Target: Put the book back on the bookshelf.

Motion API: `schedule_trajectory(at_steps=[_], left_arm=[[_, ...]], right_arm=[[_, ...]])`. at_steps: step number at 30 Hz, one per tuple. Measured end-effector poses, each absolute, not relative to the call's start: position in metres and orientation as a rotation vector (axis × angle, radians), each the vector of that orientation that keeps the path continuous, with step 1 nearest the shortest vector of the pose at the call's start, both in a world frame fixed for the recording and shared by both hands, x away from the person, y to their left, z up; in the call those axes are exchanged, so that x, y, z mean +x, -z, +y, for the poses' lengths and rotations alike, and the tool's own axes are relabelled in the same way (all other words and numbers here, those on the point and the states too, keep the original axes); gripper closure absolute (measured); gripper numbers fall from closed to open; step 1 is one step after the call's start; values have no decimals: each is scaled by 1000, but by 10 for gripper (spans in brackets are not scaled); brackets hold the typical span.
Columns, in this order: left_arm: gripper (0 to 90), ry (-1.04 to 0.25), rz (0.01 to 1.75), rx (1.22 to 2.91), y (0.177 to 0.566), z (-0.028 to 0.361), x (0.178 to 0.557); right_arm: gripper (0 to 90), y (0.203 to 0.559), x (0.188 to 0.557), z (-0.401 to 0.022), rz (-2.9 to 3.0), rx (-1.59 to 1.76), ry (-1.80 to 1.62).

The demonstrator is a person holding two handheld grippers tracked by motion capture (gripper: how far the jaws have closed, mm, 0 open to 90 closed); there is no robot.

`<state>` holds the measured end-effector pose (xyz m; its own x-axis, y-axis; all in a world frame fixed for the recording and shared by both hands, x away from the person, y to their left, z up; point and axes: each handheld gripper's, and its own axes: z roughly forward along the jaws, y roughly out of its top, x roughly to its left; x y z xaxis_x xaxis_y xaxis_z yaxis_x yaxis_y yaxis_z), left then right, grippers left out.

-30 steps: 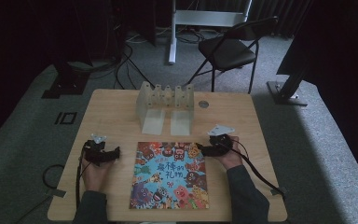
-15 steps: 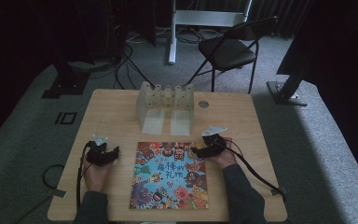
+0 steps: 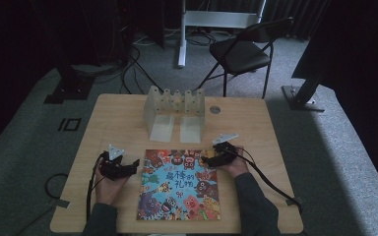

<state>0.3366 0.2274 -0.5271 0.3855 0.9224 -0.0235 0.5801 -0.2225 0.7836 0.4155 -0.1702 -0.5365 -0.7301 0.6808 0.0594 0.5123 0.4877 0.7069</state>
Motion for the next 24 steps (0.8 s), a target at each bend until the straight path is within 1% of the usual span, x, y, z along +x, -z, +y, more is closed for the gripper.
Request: schedule_trajectory(at_steps=[1,5,9,13,16,21,24], left_arm=[[193,-563,1254,1904,524,224,333],[183,-509,1143,1901,515,212,320],[173,-472,1100,1938,515,197,311],[165,-489,1034,1967,515,185,301],[162,-463,973,1985,513,174,291],[162,-449,919,2021,512,163,282],[147,-445,874,2030,514,156,275]], right_arm=[[235,537,416,-170,2509,1025,-1081],[245,539,419,-170,2519,1044,-1118],[251,539,420,-172,2523,1059,-1134],[265,538,421,-174,2526,1075,-1154],[266,537,421,-175,2524,1085,-1162],[270,534,421,-176,2518,1090,-1183],[284,532,422,-178,2518,1092,-1190]])
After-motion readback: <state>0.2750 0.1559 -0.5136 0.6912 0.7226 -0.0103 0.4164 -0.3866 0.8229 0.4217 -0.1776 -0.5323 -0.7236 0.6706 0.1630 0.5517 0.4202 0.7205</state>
